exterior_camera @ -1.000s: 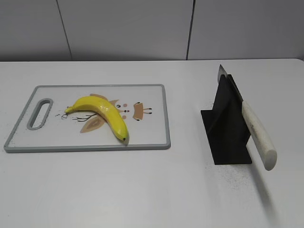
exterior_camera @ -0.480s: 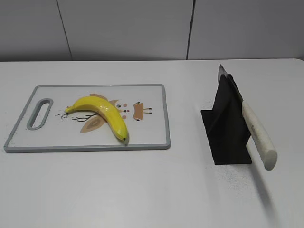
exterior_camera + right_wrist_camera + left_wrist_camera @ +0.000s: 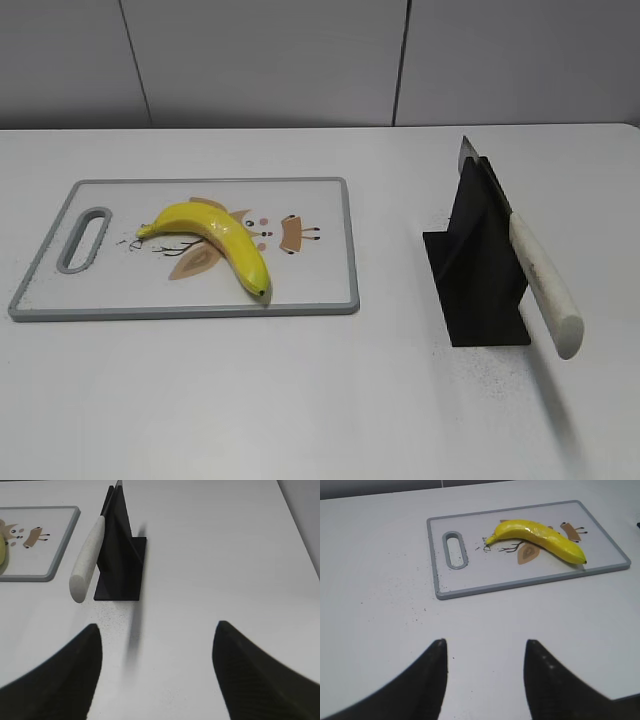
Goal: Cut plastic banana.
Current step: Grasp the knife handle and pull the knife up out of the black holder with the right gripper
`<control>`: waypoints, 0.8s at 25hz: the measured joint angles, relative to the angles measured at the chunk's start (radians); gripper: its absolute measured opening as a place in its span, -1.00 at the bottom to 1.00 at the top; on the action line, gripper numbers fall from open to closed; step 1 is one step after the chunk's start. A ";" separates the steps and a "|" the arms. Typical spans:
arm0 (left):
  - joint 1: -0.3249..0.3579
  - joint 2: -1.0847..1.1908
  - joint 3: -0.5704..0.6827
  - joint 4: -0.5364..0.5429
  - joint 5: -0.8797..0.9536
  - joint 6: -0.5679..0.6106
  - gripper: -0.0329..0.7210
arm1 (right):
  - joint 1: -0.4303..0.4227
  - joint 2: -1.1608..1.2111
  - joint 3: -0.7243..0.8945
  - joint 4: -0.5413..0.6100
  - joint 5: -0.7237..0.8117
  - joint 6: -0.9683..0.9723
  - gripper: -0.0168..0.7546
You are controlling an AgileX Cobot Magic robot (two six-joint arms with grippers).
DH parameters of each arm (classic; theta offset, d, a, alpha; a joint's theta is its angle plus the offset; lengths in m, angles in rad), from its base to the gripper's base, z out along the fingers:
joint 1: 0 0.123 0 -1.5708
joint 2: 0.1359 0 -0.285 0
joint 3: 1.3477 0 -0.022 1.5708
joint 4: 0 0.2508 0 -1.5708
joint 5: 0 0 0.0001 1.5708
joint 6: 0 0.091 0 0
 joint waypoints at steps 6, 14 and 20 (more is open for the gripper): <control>0.000 0.000 0.000 0.000 0.000 0.000 0.37 | 0.000 0.000 0.000 0.002 0.000 0.000 0.39; 0.000 0.000 0.000 0.000 0.000 0.000 0.35 | 0.000 0.000 0.000 0.021 -0.001 0.000 0.39; 0.000 0.000 0.000 0.000 0.000 0.000 0.33 | 0.000 0.017 -0.001 0.035 -0.003 0.000 0.32</control>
